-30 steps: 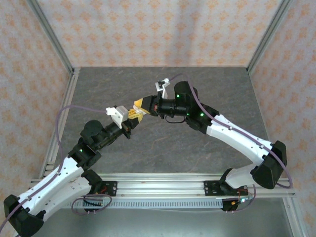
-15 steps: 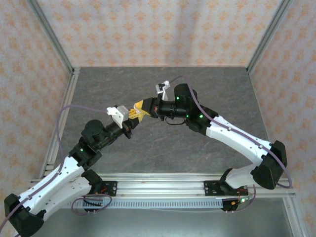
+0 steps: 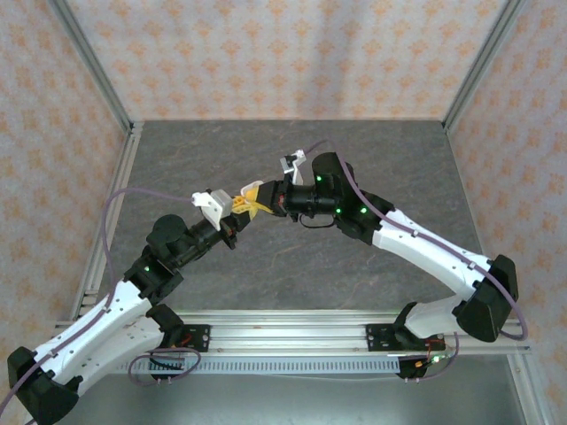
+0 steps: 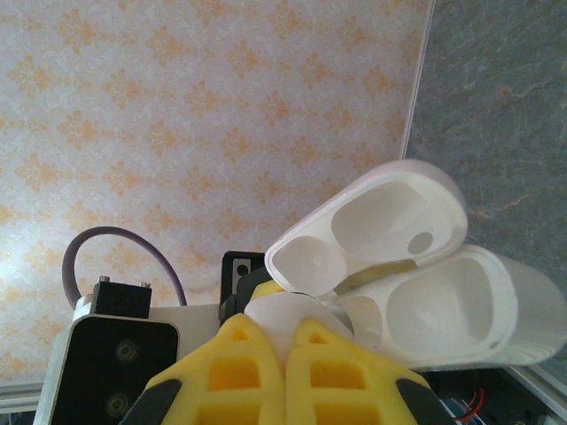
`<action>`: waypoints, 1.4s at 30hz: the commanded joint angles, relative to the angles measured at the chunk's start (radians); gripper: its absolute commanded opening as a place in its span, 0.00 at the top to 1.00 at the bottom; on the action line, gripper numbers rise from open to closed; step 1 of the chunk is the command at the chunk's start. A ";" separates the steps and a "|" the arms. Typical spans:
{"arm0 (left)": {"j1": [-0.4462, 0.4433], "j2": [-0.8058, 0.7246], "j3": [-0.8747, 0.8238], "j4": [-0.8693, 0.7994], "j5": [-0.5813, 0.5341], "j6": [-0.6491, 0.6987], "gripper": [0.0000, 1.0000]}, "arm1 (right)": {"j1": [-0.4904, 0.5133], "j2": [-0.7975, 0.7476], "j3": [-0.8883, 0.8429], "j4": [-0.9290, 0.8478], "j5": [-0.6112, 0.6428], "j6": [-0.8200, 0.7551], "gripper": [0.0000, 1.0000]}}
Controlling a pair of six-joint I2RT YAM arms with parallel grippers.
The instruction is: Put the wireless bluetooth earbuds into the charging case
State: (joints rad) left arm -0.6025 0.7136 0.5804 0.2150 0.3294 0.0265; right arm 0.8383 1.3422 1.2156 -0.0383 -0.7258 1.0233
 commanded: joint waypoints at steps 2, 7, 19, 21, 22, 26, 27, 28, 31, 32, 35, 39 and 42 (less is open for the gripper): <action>-0.002 -0.002 0.033 0.063 -0.016 0.011 1.00 | 0.007 -0.021 0.017 -0.061 -0.019 -0.022 0.97; -0.001 -0.002 0.035 0.056 -0.011 0.013 1.00 | 0.008 -0.008 0.021 -0.066 -0.029 -0.018 0.96; -0.002 -0.017 0.036 0.035 -0.013 0.021 1.00 | 0.008 -0.008 0.054 -0.163 0.002 -0.073 0.83; -0.002 -0.017 0.038 0.034 -0.013 0.022 1.00 | 0.008 -0.007 0.059 -0.177 0.004 -0.081 0.82; -0.002 -0.017 0.039 0.033 -0.013 0.023 1.00 | 0.008 -0.006 0.061 -0.181 0.004 -0.084 0.81; -0.002 -0.017 0.039 0.032 -0.013 0.025 1.00 | 0.008 -0.005 0.067 -0.200 0.005 -0.094 0.78; -0.002 -0.017 0.039 0.031 -0.013 0.024 1.00 | 0.009 -0.005 0.068 -0.206 0.005 -0.097 0.77; -0.002 -0.017 0.039 0.030 -0.013 0.024 1.00 | 0.008 -0.005 0.068 -0.211 0.007 -0.100 0.76; -0.002 -0.016 0.041 0.030 -0.012 0.023 1.00 | 0.008 -0.006 0.077 -0.233 0.015 -0.116 0.74; -0.002 -0.017 0.041 0.030 -0.012 0.022 1.00 | 0.008 -0.006 0.081 -0.241 0.018 -0.120 0.73; -0.002 -0.016 0.042 0.030 -0.008 0.021 1.00 | 0.009 -0.006 0.096 -0.260 0.027 -0.135 0.71; -0.002 -0.016 0.042 0.026 -0.005 0.018 1.00 | 0.008 0.003 0.128 -0.294 0.037 -0.159 0.68; -0.002 -0.016 0.044 0.024 -0.004 0.017 1.00 | 0.008 0.015 0.154 -0.314 0.037 -0.173 0.67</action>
State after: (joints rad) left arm -0.6025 0.7155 0.5827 0.1848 0.3351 0.0353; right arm 0.8417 1.3457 1.3247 -0.2955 -0.7052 0.8864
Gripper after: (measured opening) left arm 0.091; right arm 0.330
